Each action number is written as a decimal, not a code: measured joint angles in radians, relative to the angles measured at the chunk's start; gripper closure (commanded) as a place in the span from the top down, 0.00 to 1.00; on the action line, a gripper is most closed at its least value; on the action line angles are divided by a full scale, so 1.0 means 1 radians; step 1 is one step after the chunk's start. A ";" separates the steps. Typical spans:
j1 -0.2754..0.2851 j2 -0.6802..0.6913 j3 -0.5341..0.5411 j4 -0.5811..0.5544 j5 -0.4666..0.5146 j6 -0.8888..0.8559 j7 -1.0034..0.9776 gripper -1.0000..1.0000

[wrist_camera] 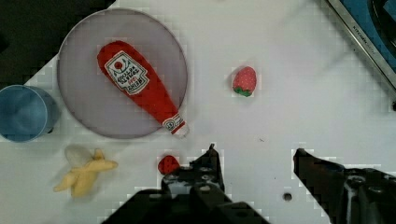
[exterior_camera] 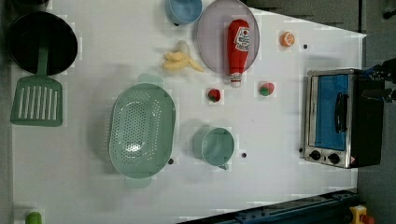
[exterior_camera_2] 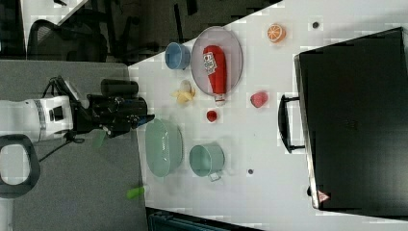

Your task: Pick ketchup from plate and place it on table.

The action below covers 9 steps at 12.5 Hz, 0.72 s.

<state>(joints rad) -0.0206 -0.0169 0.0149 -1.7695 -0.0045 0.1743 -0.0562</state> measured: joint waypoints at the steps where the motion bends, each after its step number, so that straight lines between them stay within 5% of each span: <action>1: -0.023 -0.017 0.020 -0.001 0.024 -0.101 0.003 0.80; 3: -0.035 -0.070 0.025 0.000 0.033 -0.196 0.009 1.00; 9: -0.050 -0.116 0.038 0.066 0.024 -0.141 0.010 1.00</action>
<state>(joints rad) -0.0702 -0.1326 0.0532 -1.7031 0.0193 0.0329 -0.0466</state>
